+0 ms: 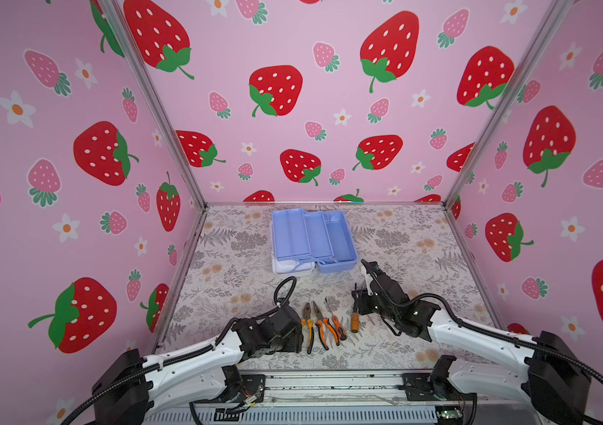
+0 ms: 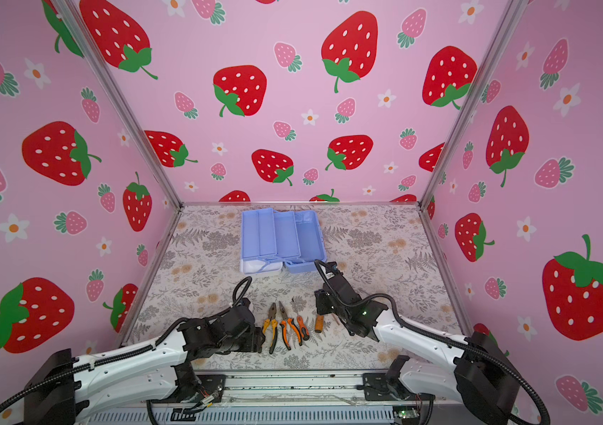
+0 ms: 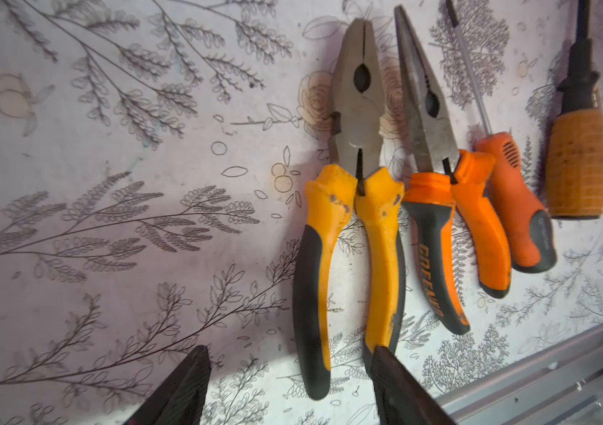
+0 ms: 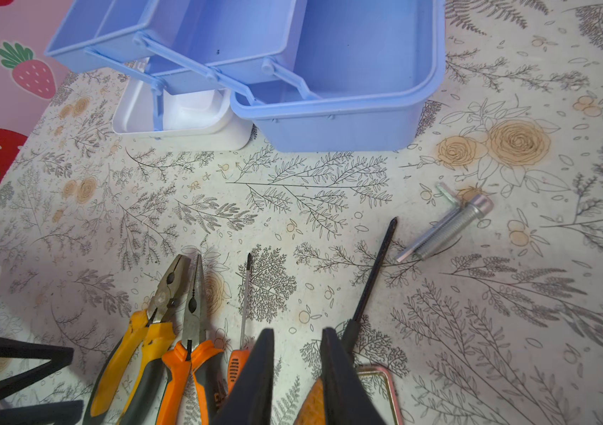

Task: Pack the tool kit
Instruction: 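Move both grippers down toward the pliers and orange screwdriver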

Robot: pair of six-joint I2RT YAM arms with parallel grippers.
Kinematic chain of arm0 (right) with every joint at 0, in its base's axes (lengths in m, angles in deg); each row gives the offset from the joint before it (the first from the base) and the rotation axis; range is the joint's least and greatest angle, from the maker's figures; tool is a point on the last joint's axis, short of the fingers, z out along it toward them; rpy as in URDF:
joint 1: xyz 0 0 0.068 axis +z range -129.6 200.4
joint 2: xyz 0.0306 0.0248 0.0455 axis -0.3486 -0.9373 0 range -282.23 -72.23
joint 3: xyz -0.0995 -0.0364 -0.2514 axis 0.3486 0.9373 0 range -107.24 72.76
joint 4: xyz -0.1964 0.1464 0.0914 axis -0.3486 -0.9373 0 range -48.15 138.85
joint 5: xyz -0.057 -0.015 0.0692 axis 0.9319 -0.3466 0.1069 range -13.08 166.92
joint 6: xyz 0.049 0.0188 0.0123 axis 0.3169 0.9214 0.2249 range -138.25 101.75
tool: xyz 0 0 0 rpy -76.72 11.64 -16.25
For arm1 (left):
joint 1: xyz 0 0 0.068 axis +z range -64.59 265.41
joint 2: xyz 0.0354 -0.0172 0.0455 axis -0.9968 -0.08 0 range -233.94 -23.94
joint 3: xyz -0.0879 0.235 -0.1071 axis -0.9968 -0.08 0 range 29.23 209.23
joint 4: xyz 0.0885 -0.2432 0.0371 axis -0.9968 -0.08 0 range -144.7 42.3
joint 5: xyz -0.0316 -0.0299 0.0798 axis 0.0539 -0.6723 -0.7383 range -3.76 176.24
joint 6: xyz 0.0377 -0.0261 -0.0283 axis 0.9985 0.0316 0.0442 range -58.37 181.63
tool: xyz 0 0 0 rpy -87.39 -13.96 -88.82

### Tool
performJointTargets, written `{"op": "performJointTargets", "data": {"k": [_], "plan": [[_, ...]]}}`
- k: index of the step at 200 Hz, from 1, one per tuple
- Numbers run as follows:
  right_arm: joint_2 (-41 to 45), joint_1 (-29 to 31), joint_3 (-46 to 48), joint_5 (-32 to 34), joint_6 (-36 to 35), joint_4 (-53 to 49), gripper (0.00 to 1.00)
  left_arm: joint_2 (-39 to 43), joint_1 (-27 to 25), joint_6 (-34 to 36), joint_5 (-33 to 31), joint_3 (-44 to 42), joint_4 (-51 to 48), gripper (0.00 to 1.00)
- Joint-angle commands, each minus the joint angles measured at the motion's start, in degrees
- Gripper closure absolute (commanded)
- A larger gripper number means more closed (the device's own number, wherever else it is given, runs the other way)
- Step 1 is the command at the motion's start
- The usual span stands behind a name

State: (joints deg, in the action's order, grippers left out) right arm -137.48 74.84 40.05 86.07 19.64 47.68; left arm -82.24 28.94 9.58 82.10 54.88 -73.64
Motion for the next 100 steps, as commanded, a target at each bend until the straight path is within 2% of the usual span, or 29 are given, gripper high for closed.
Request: {"op": "performJointTargets", "data": {"k": [1, 41, 76, 81, 100], "plan": [[1.16, 0.64, 0.29, 0.18, 0.97, -1.15, 0.71, -4.67, -1.53, -4.15, -2.75, 1.22, 4.35, 0.3], [1.27, 0.74, -0.03, 1.21, -1.05, -0.89, 0.71, -13.7, -1.4, -1.9, -5.08, 5.5, 2.35, 0.62], [0.66, 0.68, 0.36, 0.35, -0.66, -0.15, 0.71, -18.85, -1.26, -0.85, -4.45, 8.81, 0.8, 0.92], [0.66, 0.68, 0.34, 0.28, -0.69, -0.12, 0.71, -19.11, -1.21, -0.88, -4.45, 9.2, 0.48, 1.0], [0.48, 0.73, 0.45, 0.41, -0.89, -0.08, 0.71, -18.94, -1.17, -0.24, -4.83, 10.21, -0.49, 1.0]]}}
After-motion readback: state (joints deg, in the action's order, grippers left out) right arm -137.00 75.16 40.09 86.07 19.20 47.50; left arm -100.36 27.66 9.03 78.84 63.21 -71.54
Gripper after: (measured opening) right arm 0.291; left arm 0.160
